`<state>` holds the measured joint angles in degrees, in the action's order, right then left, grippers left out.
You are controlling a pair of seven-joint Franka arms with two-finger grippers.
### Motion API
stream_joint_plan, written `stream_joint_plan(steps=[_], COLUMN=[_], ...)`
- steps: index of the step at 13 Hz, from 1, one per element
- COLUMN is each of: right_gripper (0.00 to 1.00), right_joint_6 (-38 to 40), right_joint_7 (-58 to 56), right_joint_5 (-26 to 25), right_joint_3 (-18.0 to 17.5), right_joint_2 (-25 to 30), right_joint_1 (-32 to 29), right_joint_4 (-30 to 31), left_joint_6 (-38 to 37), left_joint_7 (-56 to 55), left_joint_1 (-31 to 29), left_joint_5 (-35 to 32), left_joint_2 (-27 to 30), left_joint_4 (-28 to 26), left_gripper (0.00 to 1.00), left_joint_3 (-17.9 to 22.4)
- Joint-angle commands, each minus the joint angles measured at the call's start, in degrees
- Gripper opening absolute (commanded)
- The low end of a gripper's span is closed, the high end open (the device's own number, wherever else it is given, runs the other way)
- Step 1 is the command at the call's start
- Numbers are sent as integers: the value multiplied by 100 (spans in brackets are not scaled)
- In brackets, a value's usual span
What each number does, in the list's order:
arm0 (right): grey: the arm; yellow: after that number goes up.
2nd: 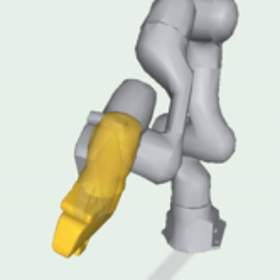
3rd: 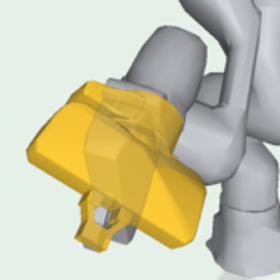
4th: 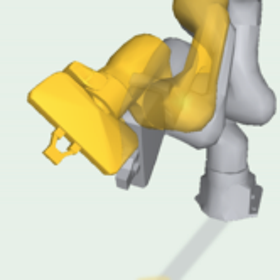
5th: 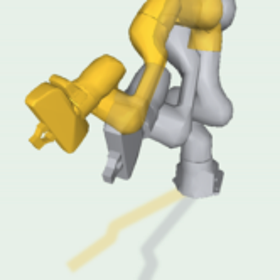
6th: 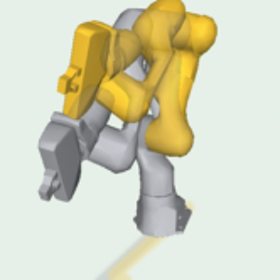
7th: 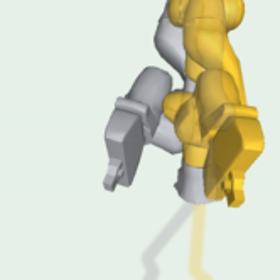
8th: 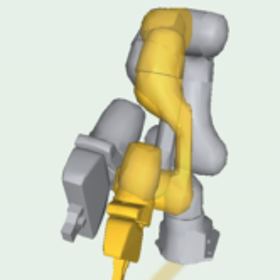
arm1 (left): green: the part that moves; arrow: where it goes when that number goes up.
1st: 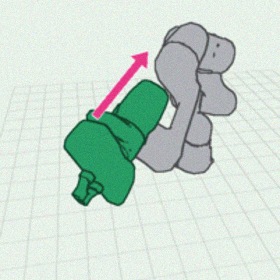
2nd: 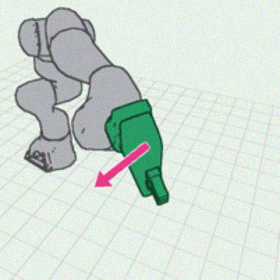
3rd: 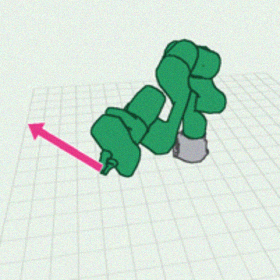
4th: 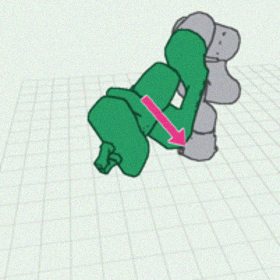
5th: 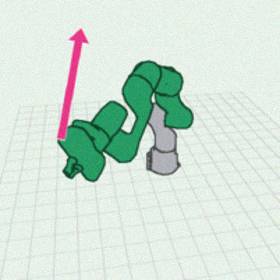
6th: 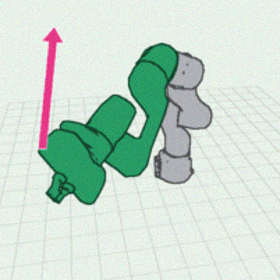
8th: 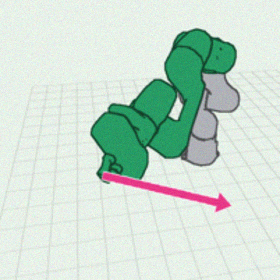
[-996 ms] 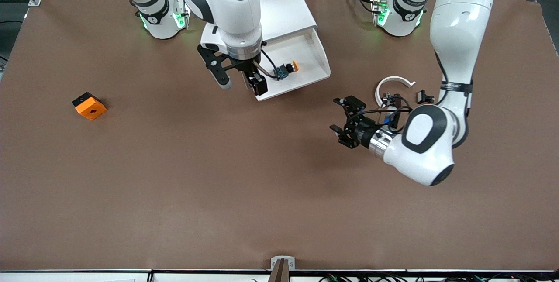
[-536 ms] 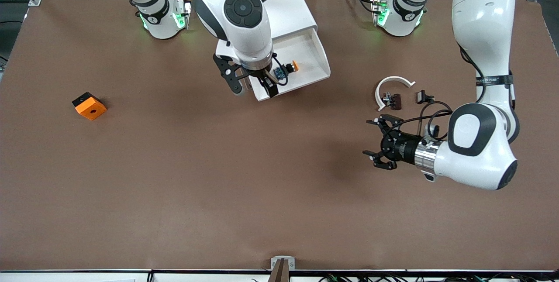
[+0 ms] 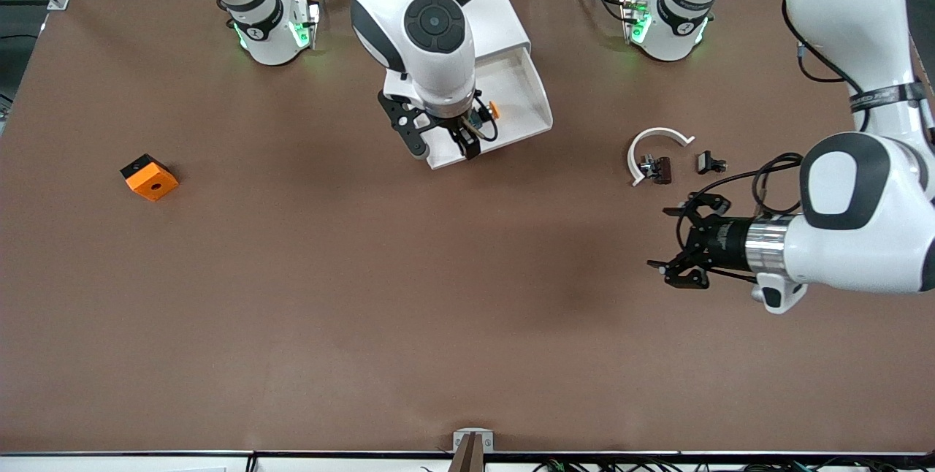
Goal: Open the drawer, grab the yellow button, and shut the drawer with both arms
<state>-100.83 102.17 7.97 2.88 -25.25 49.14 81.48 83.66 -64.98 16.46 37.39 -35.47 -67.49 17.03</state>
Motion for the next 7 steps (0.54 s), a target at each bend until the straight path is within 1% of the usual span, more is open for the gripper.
stream_joint_plan(steps=[1,3,7], right_gripper=[95,95,95], right_joint_6=[37,37,46], right_joint_7=[93,40,40], right_joint_5=[82,99,134], right_joint_3=[46,46,46], right_joint_2=[-173,-173,-252], right_joint_1=[87,131,254], right_joint_4=[-168,-133,-124], left_joint_6=[45,45,45], left_joint_7=[985,1845,3314], left_joint_1=[-2,-11,15], left_joint_5=[-625,-1030,-2092], left_joint_2=[241,452,777], left_joint_4=[-98,-107,-133], left_gripper=[100,100,100], left_joint_3=[46,63,99])
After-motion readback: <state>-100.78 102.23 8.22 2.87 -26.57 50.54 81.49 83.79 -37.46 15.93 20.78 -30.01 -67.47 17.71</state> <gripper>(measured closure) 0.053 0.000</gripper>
